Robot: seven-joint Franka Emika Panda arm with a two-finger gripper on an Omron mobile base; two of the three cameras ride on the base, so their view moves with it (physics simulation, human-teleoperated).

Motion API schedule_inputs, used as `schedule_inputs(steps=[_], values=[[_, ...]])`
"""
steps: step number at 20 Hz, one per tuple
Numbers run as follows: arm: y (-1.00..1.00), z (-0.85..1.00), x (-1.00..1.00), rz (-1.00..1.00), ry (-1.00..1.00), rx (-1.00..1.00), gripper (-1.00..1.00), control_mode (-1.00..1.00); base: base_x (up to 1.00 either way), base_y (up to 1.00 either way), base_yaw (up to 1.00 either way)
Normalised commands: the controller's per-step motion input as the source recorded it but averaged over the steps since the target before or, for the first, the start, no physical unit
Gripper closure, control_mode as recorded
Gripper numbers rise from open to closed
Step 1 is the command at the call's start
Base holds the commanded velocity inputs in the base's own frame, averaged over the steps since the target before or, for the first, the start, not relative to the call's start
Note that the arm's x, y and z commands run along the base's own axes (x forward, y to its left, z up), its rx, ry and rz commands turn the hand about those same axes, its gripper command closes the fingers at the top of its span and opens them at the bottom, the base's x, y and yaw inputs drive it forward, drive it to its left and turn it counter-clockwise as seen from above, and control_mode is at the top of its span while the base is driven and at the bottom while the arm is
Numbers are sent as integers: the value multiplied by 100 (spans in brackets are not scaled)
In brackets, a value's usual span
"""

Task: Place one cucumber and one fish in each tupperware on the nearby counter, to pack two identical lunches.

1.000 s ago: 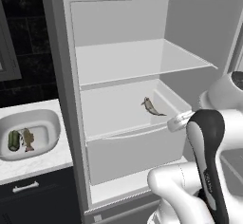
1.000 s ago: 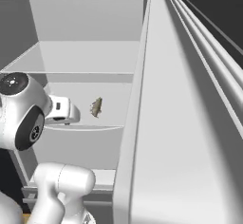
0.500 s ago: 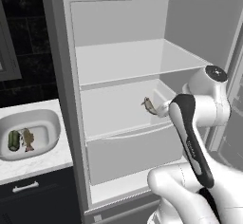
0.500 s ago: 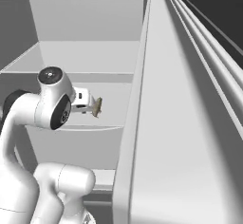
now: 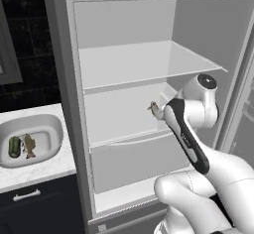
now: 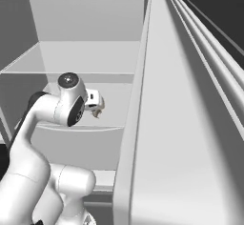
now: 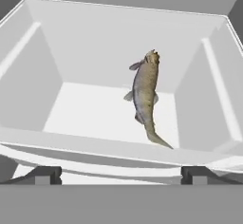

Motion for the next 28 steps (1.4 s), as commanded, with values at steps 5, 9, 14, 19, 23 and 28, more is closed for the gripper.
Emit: schedule_inputs(steps=[5,9,14,19,23,28], values=[[0,-31,53,0,0,0,-100,-100,0,0,0],[0,-51,44,0,0,0,-100,-100,0,0,0],[-12,-36,37,0,0,0,-100,-100,0,0,0],[-11,-28,36,0,0,0,-100,-100,0,0,0],[-2,-21,44,0,3,0,-100,-100,0,0,0],[0,-15,43,0,2,0,-100,-100,0,0,0]])
